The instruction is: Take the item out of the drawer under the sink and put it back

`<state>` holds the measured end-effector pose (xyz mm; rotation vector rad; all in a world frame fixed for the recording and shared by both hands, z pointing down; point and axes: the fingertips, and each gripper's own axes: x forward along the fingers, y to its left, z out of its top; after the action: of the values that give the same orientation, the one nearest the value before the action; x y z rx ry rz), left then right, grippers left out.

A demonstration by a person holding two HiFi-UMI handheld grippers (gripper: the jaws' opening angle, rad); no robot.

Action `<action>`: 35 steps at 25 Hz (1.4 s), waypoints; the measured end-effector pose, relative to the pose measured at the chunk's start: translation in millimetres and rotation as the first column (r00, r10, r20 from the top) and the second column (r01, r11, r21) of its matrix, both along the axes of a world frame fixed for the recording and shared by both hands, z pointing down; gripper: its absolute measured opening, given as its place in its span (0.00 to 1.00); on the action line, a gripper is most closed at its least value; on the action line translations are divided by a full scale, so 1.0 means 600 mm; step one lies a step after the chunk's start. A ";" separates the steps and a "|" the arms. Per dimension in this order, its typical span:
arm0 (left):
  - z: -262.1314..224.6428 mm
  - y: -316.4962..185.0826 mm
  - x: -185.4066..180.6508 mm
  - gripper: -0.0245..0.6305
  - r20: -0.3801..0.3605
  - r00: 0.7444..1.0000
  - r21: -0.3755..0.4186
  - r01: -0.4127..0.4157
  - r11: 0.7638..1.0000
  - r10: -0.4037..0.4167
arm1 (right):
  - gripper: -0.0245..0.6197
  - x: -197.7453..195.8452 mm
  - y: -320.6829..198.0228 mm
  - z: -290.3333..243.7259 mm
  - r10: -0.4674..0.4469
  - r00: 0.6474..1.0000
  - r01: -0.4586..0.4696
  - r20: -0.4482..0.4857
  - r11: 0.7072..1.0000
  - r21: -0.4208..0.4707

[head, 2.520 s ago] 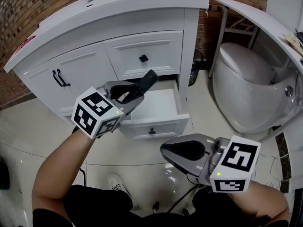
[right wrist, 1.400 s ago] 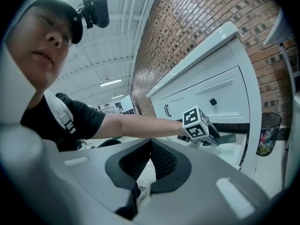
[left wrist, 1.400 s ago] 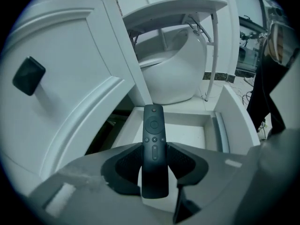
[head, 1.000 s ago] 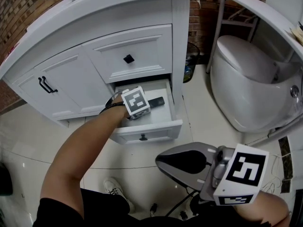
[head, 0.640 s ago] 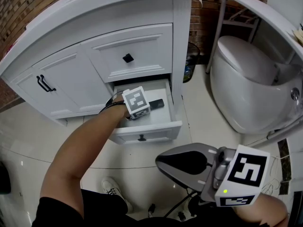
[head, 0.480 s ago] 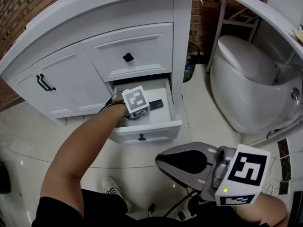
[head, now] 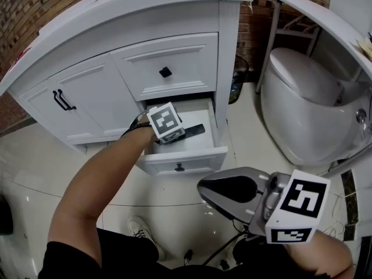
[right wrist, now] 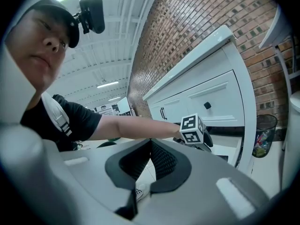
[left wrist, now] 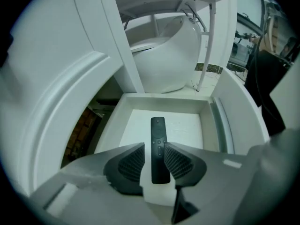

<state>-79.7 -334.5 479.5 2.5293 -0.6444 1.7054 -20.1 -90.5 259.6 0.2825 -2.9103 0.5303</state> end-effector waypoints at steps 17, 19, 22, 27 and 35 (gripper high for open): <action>-0.168 0.095 -0.028 0.05 -0.237 0.968 0.114 0.115 0.987 -0.085 | 0.05 0.003 -0.043 0.010 0.123 0.992 -0.122 -0.033 0.992 0.044; -0.200 0.122 -0.028 0.05 -0.305 0.949 0.126 0.127 0.984 -0.084 | 0.05 0.004 -0.045 0.008 0.138 0.990 -0.136 -0.027 0.990 0.047; -0.255 0.168 -0.032 0.05 -0.410 0.909 0.163 0.146 0.976 -0.068 | 0.05 0.004 -0.045 0.006 0.153 0.988 -0.152 -0.024 0.987 0.054; -0.334 0.236 -0.042 0.05 -0.569 0.819 0.200 0.221 0.955 -0.070 | 0.05 0.006 -0.038 0.005 0.175 0.984 -0.172 -0.031 0.983 0.069; -0.395 0.364 -0.032 0.05 -0.712 0.702 0.161 0.204 0.966 -0.030 | 0.05 -0.001 -0.014 -0.017 0.165 0.986 -0.166 0.020 0.985 0.048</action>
<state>-99.0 -116.1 242.7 2.8915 -0.9213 0.5153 -20.9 -98.6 249.7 0.5326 -2.9352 0.4870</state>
